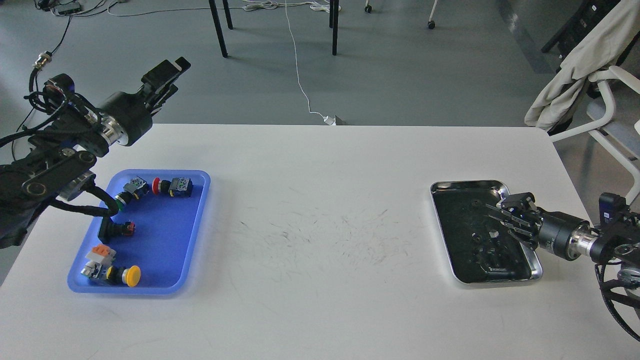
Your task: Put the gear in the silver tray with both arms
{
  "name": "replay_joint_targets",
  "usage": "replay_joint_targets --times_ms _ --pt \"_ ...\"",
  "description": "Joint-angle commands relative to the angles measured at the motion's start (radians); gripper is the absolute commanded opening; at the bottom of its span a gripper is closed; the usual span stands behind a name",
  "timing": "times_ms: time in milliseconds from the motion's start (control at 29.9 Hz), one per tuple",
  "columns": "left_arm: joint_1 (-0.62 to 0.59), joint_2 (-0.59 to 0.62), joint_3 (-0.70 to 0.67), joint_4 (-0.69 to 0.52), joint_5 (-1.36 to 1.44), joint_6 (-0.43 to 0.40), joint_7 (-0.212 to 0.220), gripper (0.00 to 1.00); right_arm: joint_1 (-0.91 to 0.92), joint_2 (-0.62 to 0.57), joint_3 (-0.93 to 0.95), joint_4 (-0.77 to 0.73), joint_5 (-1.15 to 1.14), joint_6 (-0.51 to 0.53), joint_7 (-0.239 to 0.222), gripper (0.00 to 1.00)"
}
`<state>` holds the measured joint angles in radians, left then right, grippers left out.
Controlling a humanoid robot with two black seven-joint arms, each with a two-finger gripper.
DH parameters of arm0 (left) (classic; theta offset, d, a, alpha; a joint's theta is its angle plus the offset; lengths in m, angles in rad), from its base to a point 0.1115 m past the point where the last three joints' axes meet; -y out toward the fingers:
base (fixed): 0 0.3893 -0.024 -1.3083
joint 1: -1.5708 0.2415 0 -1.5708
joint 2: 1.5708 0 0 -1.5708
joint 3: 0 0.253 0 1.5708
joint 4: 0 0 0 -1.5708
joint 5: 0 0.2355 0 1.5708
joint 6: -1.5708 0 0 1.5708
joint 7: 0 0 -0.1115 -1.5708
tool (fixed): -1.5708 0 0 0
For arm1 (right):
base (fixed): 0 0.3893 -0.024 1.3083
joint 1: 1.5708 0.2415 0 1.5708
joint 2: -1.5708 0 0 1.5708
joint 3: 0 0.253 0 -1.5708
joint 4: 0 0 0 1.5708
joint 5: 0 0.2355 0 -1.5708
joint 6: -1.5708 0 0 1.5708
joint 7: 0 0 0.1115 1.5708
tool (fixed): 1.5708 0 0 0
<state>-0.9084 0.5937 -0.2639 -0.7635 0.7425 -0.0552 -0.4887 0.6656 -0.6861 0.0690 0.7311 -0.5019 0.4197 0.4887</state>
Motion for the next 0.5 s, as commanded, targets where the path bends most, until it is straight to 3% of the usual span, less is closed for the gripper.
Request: replay_joint_targets --times_ms 0,134,267,468 --pt "-0.001 0.001 -0.001 0.0 0.0 0.0 0.0 0.87 0.005 -0.001 -0.003 0.005 0.0 0.002 0.0 0.4" --pt "-0.001 0.003 -0.001 0.0 0.0 0.0 0.0 0.87 0.009 -0.004 -0.003 0.004 0.0 0.002 0.0 0.48" --pt "0.0 0.008 -0.001 0.0 0.0 0.0 0.0 0.87 0.026 -0.01 0.026 0.01 0.016 -0.004 0.0 0.69" --pt "0.009 0.011 -0.001 0.0 0.0 0.0 0.0 0.87 0.029 -0.079 0.135 0.014 0.019 0.002 0.0 0.79"
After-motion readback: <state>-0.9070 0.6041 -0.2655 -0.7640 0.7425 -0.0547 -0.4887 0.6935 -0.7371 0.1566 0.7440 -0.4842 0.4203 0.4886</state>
